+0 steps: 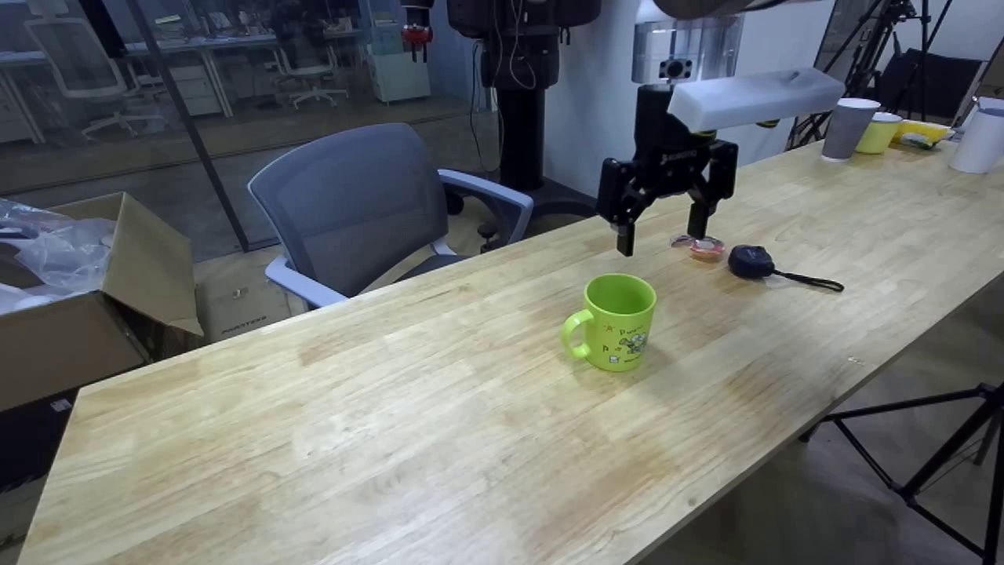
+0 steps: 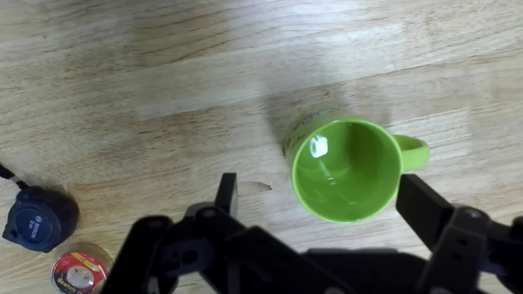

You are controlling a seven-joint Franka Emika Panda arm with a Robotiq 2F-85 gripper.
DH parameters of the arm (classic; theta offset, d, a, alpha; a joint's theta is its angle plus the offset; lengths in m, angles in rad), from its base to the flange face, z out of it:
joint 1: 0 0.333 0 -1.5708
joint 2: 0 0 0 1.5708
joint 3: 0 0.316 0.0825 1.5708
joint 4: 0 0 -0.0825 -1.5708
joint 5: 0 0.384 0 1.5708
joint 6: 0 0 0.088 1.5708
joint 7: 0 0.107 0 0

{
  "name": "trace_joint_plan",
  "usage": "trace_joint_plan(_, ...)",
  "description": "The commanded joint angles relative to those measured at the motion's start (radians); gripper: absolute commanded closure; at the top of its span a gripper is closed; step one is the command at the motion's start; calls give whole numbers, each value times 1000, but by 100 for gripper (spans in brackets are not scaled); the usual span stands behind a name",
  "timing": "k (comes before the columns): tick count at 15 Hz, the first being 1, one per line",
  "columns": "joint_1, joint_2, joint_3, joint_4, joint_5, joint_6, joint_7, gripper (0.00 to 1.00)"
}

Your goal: Move the mug to the right

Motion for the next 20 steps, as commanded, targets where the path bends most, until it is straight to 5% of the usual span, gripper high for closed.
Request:
trace_joint_plan(1, -6, 46, -6, 42, 18, -1, -7, 0)
trace_joint_plan(20, 20, 191, -58, 114, 6, 66, 53, 0)
